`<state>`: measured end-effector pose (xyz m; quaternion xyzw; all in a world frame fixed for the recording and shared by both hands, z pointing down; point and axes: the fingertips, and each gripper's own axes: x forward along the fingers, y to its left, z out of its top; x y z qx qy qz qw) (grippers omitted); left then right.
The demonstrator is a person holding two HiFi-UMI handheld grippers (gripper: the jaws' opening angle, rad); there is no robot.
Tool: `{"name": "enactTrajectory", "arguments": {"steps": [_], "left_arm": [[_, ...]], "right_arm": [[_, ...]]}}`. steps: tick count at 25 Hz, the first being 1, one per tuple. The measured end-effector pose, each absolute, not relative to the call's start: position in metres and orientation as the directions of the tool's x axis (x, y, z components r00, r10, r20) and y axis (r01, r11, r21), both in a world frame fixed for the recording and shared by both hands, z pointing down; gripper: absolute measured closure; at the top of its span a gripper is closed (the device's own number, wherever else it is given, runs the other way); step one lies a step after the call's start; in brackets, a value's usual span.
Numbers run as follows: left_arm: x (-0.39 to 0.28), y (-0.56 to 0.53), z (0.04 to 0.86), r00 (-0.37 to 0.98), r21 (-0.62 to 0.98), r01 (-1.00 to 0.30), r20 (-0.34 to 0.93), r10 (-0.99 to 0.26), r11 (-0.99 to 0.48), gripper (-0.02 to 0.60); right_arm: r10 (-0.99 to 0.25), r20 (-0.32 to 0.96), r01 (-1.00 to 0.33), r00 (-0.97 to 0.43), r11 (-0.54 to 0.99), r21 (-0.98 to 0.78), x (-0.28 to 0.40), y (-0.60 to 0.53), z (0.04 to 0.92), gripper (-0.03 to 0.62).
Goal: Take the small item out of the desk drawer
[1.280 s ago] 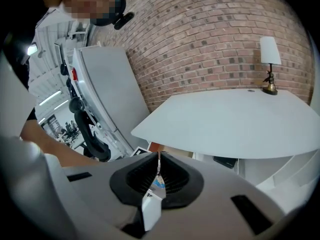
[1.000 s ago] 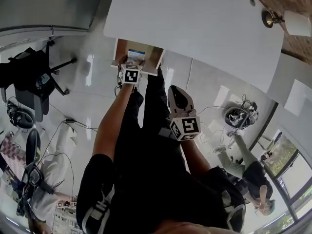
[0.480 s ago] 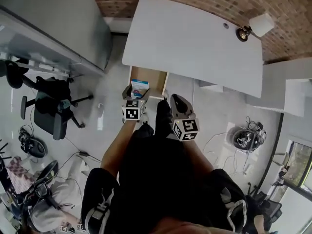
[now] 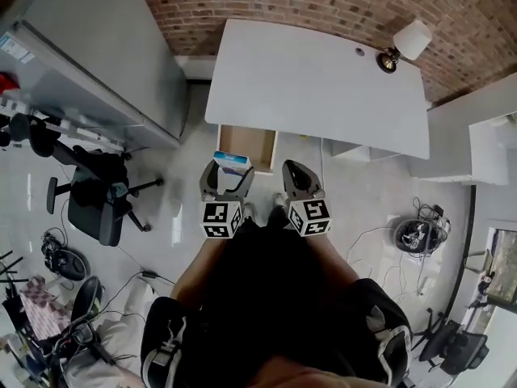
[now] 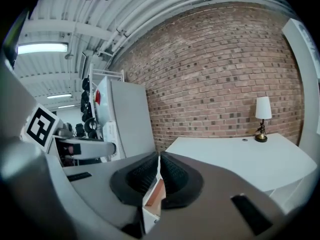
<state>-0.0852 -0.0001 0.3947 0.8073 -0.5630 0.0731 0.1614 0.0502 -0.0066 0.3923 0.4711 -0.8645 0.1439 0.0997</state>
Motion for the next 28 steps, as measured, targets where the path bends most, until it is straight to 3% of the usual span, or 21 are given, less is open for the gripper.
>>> {"name": "enactTrajectory", "arguments": {"steps": [6, 28], "left_arm": [[-0.067, 0.017, 0.347, 0.327, 0.141, -0.943, 0.238, -0.914, -0.301, 0.175], [-0.043, 0.01, 0.347, 0.281, 0.152, -0.956, 0.242, -0.929, -0.25, 0.186]], "right_arm": [[-0.78, 0.277, -0.827, -0.561, 0.542, -0.15, 0.064, -0.011, 0.372, 0.559], [-0.744, 0.237, -0.779, -0.625, 0.611, -0.139, 0.08, -0.024, 0.361, 0.565]]}}
